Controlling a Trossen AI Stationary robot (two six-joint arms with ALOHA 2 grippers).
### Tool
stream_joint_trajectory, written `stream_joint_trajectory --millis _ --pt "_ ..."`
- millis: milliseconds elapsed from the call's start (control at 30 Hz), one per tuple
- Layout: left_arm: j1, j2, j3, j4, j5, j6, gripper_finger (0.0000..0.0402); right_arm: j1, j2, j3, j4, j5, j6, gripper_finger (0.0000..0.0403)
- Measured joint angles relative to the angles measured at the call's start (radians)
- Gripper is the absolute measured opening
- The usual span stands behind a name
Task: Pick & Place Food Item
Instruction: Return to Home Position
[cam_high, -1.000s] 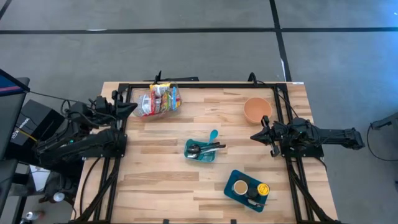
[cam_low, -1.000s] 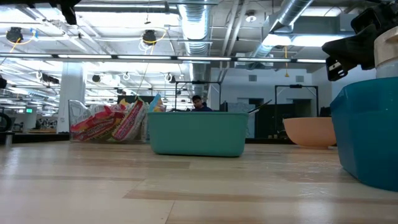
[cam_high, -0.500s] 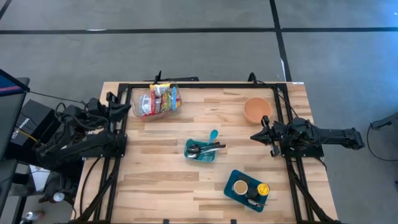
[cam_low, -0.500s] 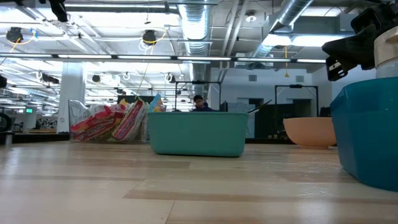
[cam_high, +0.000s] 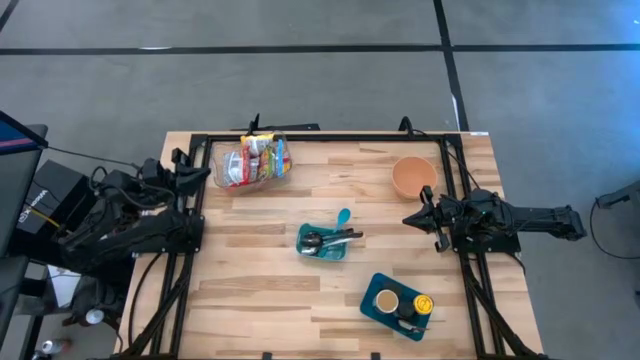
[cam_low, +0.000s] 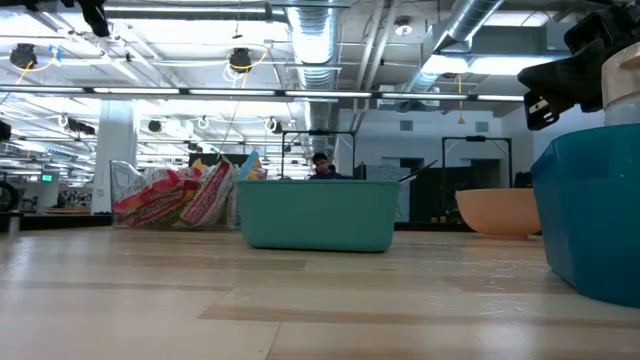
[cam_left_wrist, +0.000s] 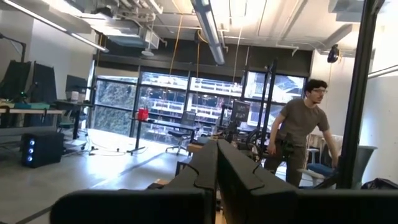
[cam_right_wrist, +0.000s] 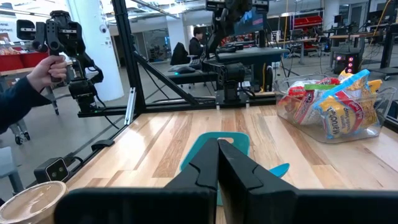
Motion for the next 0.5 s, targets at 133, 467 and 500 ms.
stream_joint_trajectory --millis 133,467,500 --pt "0.0 0.002 -0.085 0.116 -0.001 -0.002 0.0002 0.0 0.0 0.0 0.0 0.0 0.0 0.0" --pt "0.0 0.002 -0.291 0.331 -0.012 -0.017 0.0002 0.0 0.0 0.0 0.0 0.0 0.0 0.0" --pt "0.0 0.002 -0.303 0.332 -0.021 -0.018 0.0002 0.0 0.0 0.0 0.0 0.0 0.0 0.0"
